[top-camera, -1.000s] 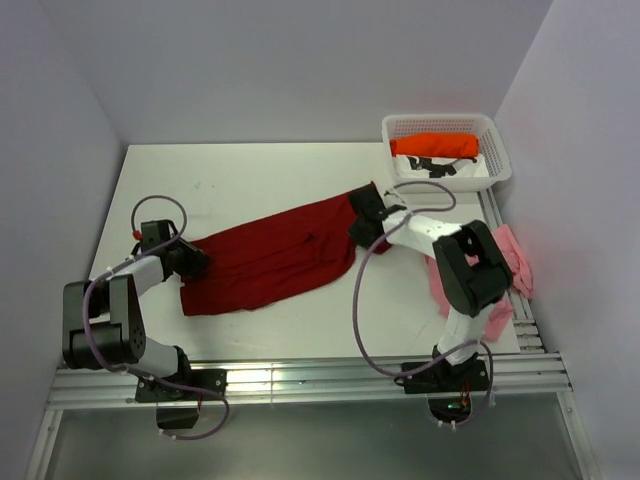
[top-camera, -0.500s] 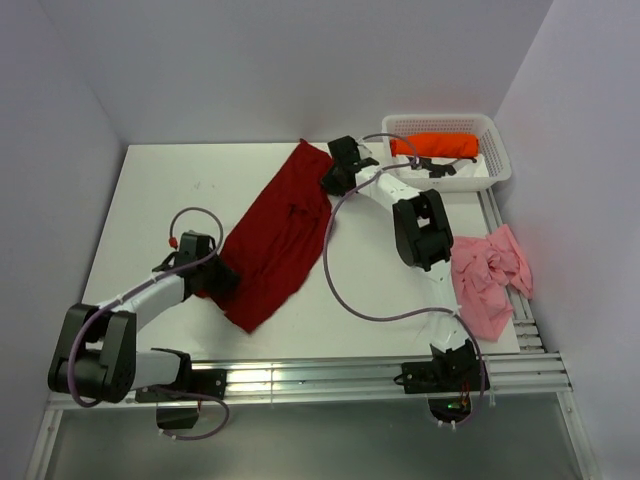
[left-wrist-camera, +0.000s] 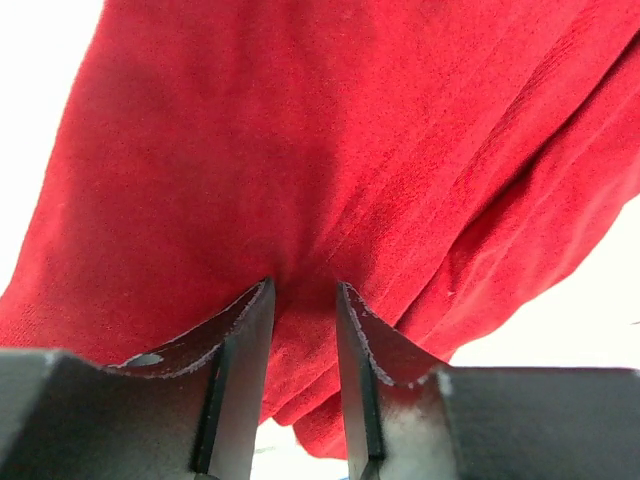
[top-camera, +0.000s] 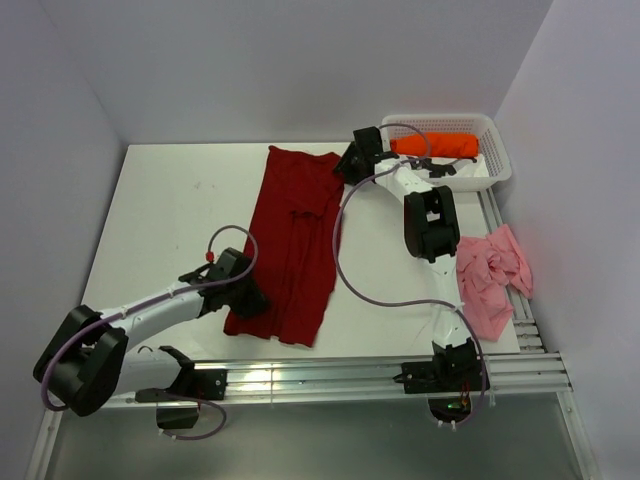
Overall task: Roll the t-shirts
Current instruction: Fold the tshirt
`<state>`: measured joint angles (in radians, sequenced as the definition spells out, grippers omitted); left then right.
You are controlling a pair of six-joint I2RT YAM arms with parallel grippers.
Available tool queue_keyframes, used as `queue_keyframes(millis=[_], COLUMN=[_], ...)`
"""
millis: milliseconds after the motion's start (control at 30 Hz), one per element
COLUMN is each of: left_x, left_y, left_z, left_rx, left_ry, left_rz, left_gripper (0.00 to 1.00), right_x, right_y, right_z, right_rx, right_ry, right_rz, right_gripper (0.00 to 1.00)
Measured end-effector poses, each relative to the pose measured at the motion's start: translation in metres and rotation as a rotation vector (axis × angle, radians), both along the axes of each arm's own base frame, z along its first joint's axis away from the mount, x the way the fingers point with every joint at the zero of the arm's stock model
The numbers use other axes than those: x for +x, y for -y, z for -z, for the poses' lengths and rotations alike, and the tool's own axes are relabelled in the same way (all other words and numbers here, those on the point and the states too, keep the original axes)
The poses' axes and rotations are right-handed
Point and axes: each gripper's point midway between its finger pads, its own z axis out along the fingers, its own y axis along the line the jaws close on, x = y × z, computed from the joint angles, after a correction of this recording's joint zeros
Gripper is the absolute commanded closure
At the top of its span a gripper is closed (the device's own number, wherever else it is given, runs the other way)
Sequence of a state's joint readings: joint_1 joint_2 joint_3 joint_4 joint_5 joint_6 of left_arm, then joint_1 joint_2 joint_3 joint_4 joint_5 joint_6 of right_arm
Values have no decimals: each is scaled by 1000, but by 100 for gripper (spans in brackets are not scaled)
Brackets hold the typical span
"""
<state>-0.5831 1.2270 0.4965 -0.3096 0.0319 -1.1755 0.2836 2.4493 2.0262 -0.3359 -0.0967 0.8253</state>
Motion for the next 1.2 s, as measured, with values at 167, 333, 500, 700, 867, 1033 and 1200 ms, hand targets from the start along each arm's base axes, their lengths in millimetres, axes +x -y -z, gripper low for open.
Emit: queue_keyframes(millis=[167,333,500,700,867,1033,1200], left_x=[-27,-47,-44,-14,27,87,150], left_y=[1,-19,-32,-17,-12,-31,-36], left_z=[0,-5,-38,-84,-86,-93,-105], left_rx=[64,149,192,159,153,160,129], left_ry=[-61,-108,-56,52,70,124,194], left_rz=[46,47,27,38,42,-37,-68], left_gripper=[55,27,0,0,1,2,5], right_x=[8,12,11,-8,-54,-102,-134], right_y=[-3,-8,-8,-7,1,9,9], right_z=[-7,-14,-14,-12,-30,-69,-73], right_rx=[8,13,2,-14,-4,26,61], right_ry=[32,59,68,62,37,88,109], right_rz=[-45,-85,-116,-177,-221,-241,-263], right_gripper=[43,45,44,44,46,49,54])
